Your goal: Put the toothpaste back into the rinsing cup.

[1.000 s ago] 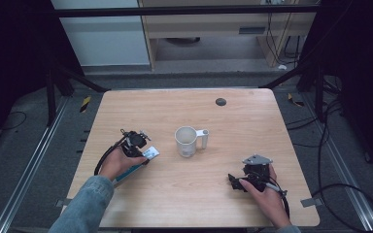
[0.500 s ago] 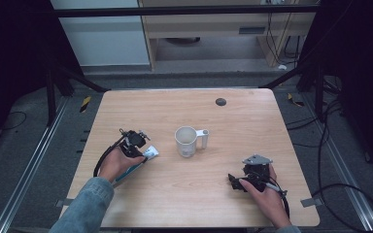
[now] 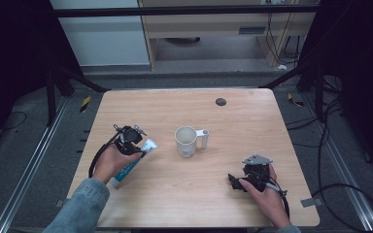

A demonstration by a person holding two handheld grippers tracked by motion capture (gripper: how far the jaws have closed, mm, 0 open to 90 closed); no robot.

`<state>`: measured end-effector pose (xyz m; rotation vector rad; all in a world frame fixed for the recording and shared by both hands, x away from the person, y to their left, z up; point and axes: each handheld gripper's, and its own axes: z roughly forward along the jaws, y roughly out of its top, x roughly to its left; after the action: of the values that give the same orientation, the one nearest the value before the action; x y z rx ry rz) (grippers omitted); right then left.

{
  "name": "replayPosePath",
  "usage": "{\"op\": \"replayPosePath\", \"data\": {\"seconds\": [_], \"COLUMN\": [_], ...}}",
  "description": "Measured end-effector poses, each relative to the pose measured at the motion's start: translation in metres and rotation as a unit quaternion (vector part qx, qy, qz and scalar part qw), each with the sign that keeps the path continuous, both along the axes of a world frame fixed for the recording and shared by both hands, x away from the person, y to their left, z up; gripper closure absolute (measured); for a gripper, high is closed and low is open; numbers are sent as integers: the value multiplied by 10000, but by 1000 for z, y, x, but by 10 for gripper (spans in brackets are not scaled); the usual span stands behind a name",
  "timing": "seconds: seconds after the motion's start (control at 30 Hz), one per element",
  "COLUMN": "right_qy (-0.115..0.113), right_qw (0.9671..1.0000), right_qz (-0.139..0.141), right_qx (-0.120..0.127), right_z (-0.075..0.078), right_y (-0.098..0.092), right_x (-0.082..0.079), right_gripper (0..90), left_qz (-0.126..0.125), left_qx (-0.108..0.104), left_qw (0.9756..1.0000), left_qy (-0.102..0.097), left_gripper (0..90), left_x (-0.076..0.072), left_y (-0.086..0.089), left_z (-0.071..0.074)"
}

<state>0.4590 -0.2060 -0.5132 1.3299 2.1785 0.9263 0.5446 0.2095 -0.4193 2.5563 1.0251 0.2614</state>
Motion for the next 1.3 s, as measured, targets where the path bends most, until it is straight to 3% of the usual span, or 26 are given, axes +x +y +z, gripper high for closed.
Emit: {"op": "replayPosePath", "data": {"seconds": [0.33,0.6,0.87,1.3], "right_qy": [5,29,29,28], "right_qw": [10000,10000,10000,10000], "right_qz": [-9,-25,-24,-20], "right_qx": [10,37,37,33], "right_z": [0,0,0,0], "right_y": [0,0,0,0], "right_x": [0,0,0,0], "right_gripper": [6,6,6,6], "left_qz": [32,-8,16,-132], "left_qx": [-41,52,-119,-380], "left_qw": [9996,9995,9987,9974], "left_qy": [-290,-306,-495,-592], "left_gripper": [785,785,785,785], "left_x": [2,5,6,9], "left_y": [-2,-6,-13,-39], "left_z": [23,38,51,64]}}
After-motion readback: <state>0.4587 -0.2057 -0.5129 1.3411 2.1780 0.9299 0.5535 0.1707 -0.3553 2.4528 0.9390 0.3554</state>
